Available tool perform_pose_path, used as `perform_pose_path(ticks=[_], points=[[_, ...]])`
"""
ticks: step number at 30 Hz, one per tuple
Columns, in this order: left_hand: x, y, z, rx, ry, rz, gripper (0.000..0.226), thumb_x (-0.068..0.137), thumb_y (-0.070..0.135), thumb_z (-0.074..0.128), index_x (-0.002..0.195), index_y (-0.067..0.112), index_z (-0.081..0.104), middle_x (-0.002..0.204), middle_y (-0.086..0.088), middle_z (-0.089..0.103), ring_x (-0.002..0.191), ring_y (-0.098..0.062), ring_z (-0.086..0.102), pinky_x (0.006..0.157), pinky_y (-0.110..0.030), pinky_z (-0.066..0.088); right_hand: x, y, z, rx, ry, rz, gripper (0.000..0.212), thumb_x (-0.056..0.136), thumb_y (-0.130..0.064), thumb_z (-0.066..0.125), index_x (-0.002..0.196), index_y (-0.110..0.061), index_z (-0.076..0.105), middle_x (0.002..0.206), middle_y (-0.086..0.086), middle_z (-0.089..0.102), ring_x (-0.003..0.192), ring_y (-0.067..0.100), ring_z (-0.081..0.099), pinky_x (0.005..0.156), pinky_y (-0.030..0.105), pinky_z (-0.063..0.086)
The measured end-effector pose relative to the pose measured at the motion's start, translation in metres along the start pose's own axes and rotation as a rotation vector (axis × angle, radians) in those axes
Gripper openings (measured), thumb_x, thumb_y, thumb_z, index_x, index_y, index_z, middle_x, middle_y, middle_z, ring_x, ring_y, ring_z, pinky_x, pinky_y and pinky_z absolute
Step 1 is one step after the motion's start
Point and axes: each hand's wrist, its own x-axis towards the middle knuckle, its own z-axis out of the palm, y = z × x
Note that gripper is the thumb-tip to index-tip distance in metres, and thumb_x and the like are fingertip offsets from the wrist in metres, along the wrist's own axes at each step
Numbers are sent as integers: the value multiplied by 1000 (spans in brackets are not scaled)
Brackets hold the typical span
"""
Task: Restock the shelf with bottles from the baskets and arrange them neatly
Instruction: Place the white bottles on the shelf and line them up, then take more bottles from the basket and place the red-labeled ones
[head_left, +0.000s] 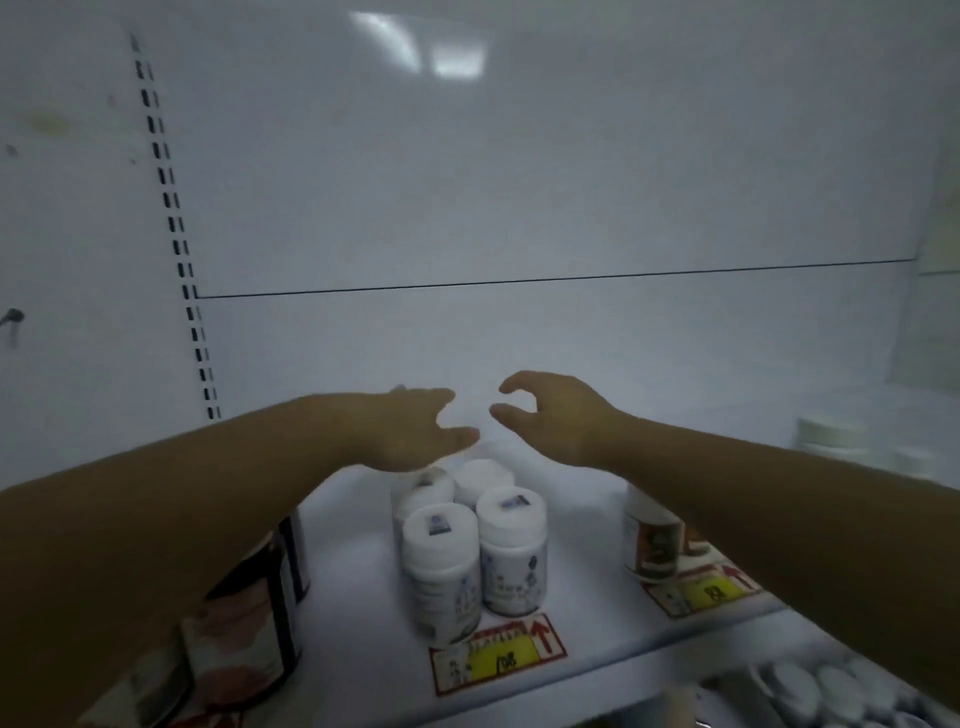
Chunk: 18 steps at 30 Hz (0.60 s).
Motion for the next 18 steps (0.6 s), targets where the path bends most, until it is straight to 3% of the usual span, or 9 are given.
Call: perform_pose_path(ticks=[2,4,7,11,18], points=[[7,8,-15,209,95,81,75,90,63,28,150,23,7,161,-1,4,147,-20,-3,118,-45,6,-1,13,-20,-237,-16,-13,61,92,-53,40,143,-20,33,155,3,27,142,20,24,112,35,23],[18,23,-26,210,113,115,74,90,63,28,150,22,10,161,-1,6,148,-18,-1,120,-45,6,-7,26,-40,-423,-50,-3,65,93,-54,38,147,-21,24,159,4,14,146,20,10,115,39,16],[33,58,-28,175,86,140,72,92,61,25,150,20,11,160,-2,8,148,-18,-2,120,-45,4,-25,43,-66,-508,-57,57,66,93,-54,37,148,-19,22,159,6,12,147,21,7,116,42,14],[40,125,-19,155,175,228,70,92,61,23,150,22,11,161,-3,6,148,-21,-2,119,-49,4,-64,71,-98,-565,-69,98,70,92,-57,36,148,-18,20,159,8,11,147,23,3,117,44,8],[36,259,4,163,224,380,71,91,62,24,150,25,9,161,-2,-2,147,-18,-6,118,-48,0,-163,158,-174,-546,-96,166,72,90,-59,39,148,-21,19,160,4,12,147,19,2,117,42,8]])
